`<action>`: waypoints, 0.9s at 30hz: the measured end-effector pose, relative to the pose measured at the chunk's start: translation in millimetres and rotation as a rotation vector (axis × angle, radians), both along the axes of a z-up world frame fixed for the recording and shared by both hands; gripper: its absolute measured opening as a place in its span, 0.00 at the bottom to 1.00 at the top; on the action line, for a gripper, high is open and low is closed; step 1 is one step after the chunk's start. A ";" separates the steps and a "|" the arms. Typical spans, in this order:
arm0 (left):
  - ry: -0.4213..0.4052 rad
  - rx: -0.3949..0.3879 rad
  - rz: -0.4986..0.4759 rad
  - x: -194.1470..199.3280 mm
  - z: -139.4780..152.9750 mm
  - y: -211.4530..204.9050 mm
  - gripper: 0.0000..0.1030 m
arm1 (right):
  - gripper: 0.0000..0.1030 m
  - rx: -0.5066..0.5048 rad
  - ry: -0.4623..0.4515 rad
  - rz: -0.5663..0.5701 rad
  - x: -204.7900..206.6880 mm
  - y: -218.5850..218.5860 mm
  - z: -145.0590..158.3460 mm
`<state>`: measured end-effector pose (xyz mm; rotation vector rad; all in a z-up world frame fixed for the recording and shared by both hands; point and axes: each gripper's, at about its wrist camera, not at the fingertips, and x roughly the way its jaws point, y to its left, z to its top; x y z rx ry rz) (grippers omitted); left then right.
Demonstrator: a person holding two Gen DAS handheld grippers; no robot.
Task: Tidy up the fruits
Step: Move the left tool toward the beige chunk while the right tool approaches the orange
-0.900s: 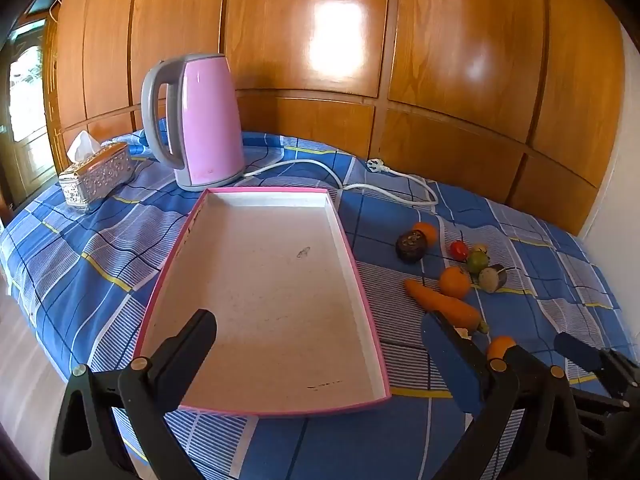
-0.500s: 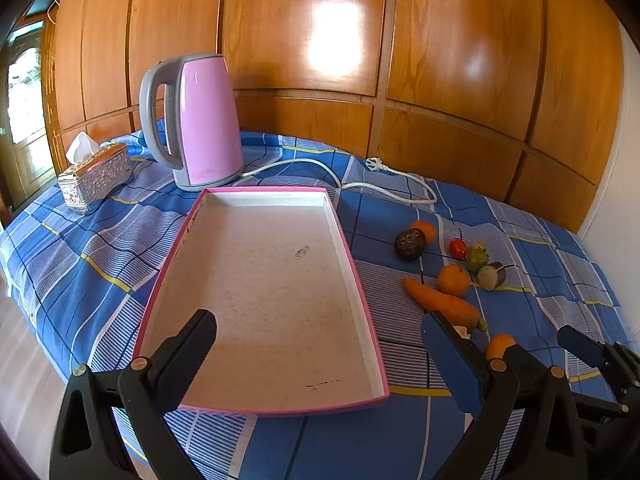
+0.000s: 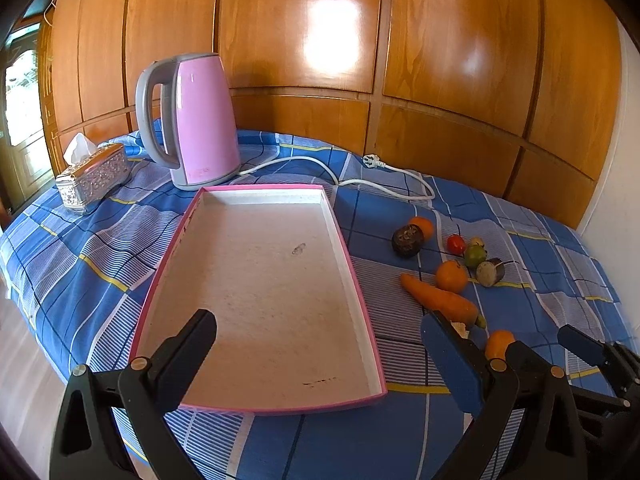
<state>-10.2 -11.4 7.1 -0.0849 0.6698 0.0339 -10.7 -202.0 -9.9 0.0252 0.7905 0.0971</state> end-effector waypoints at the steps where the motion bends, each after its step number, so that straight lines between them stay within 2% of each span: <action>1: 0.001 0.001 -0.001 0.3 -0.1 -0.1 1.00 | 0.74 0.003 0.000 -0.002 0.2 -0.3 -0.2; 9: 0.015 0.006 -0.021 2.7 -2.8 -4.3 1.00 | 0.74 0.001 0.030 -0.026 3.0 -7.0 -5.2; 14: 0.029 0.004 -0.044 3.6 -5.9 -8.6 1.00 | 0.74 0.026 0.016 -0.036 4.1 -13.6 -10.5; 20: 0.054 -0.001 -0.065 6.0 -11.4 -12.6 1.00 | 0.74 0.075 0.044 -0.051 7.3 -24.6 -20.2; 27: 0.067 0.002 -0.104 10.5 -15.5 -20.3 0.99 | 0.71 0.083 0.057 -0.072 16.6 -34.1 -30.3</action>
